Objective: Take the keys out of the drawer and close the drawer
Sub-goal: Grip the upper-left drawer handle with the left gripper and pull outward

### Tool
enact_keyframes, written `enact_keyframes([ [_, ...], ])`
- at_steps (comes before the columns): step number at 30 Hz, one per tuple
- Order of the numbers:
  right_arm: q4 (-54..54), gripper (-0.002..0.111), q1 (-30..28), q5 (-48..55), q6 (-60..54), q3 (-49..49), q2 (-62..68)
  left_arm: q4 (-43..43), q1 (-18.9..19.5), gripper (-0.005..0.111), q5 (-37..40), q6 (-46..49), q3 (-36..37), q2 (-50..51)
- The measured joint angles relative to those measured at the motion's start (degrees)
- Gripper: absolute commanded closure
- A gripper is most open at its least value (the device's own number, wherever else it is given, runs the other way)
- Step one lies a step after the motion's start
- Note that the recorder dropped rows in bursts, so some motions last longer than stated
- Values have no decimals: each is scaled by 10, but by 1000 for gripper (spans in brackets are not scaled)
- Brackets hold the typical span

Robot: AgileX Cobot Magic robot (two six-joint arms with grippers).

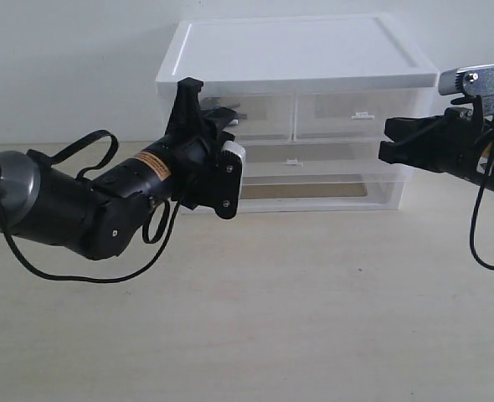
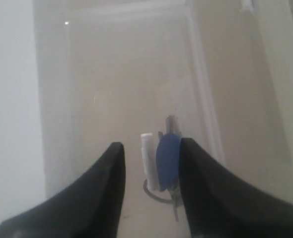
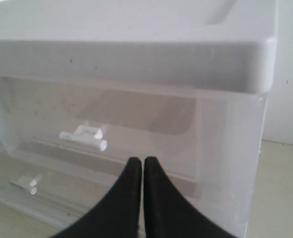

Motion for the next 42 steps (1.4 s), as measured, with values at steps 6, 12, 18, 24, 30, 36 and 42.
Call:
enact_keyframes([
  [6, 0, 108, 0, 0, 0, 0, 0, -20, 0, 73, 1, 17, -1, 0],
  [12, 0, 108, 0, 3, 0, 0, 0, -23, 0, 74, 2, 19, -18, 9],
  [18, 0, 108, 0, 4, 0, 0, 0, -16, -1, 96, 1, 36, -24, 23],
  [24, 0, 108, 0, 4, 1, 0, 0, -57, -11, 102, -13, 91, -26, 23],
  [30, 0, 108, 0, 4, 1, 0, 0, -101, -26, 102, -18, 109, -24, 23],
  [36, 0, 108, 0, 4, 1, 0, 0, -142, -56, 102, -71, 111, 19, 17],
  [42, 0, 108, 0, 4, 1, 0, 1, -147, -72, 102, -78, 112, 95, -32],
])
